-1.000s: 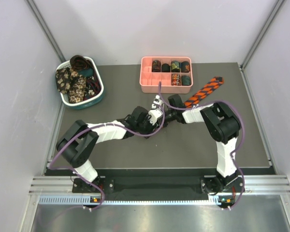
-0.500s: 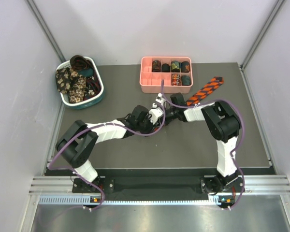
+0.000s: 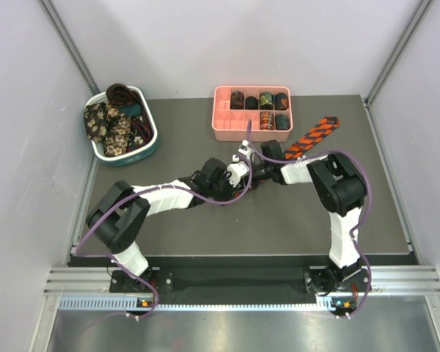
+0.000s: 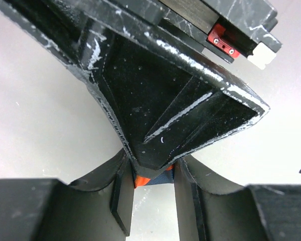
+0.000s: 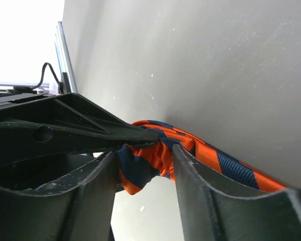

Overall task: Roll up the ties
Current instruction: Roll the tie

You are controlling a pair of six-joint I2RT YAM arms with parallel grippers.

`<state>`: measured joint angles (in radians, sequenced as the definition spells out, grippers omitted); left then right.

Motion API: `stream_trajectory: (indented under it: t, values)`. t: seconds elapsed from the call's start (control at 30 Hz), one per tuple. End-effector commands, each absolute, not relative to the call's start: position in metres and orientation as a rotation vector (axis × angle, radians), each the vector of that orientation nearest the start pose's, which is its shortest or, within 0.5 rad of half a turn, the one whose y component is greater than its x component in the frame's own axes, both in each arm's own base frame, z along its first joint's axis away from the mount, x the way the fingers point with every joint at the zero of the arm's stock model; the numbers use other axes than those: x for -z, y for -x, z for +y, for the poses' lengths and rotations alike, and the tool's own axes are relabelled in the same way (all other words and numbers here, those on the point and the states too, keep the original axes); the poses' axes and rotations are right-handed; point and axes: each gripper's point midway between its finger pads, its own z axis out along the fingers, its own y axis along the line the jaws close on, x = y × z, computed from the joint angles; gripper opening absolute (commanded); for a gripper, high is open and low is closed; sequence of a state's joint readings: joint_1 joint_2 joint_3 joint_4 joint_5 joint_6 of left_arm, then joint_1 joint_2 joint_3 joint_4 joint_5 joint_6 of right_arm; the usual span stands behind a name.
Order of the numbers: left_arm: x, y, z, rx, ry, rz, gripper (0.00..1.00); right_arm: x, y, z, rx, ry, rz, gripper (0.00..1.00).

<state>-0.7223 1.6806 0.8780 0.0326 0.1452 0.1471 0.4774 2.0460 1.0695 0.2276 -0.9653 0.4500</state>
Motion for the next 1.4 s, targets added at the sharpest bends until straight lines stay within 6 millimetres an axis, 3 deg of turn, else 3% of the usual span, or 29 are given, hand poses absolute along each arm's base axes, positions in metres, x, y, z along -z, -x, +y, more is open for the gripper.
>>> stream_trajectory:
  t: [0.0,1.07,1.17,1.37]
  values:
    - [-0.03,-0.298,-0.281,0.426,-1.038,2.18,0.34,-0.061,-0.308,0.327,-1.565,0.585,2.281,0.53]
    - [-0.026,-0.291,-0.283,0.461,-1.034,2.199,0.32,-0.08,-0.319,0.307,-1.603,0.489,2.192,0.53]
    - [-0.027,-0.291,-0.283,0.461,-1.034,2.199,0.31,-0.081,-0.319,0.306,-1.603,0.49,2.19,0.46]
    - [-0.03,-0.295,-0.284,0.45,-1.032,2.186,0.32,-0.07,-0.314,0.308,-1.569,0.514,2.237,0.43]
